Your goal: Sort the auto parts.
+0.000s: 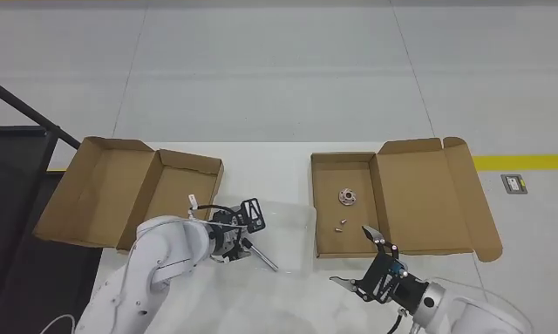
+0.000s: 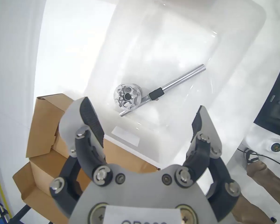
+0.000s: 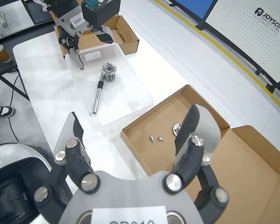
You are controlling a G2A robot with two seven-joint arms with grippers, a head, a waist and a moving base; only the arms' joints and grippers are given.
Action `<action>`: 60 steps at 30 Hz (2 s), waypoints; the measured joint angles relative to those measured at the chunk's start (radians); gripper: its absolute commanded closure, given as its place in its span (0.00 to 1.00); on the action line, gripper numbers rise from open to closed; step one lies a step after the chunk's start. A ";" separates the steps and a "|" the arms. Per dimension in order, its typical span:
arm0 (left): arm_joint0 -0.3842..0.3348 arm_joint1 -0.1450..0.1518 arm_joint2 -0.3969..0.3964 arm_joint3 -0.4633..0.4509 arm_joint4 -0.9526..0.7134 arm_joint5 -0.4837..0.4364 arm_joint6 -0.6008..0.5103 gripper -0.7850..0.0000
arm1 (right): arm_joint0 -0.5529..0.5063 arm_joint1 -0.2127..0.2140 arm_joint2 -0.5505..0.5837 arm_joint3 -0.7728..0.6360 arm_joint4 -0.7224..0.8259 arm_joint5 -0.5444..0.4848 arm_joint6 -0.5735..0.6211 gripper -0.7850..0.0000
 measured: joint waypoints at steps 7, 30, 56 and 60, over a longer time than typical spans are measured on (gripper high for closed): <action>-0.060 -0.012 0.071 0.134 0.029 0.024 -0.017 0.00 | 0.000 0.000 0.000 0.000 0.000 0.000 0.000 0.00; -0.253 -0.077 0.236 0.440 0.028 0.103 0.064 0.06 | 0.000 0.000 0.000 0.000 0.000 0.000 0.000 0.00; -0.255 -0.083 0.231 0.446 0.079 0.112 0.145 1.00 | 0.000 0.000 0.000 0.000 0.000 0.000 0.000 0.00; -0.177 -0.056 0.163 0.301 0.092 0.107 0.106 1.00 | 0.000 0.000 0.000 0.000 0.000 0.000 0.000 0.00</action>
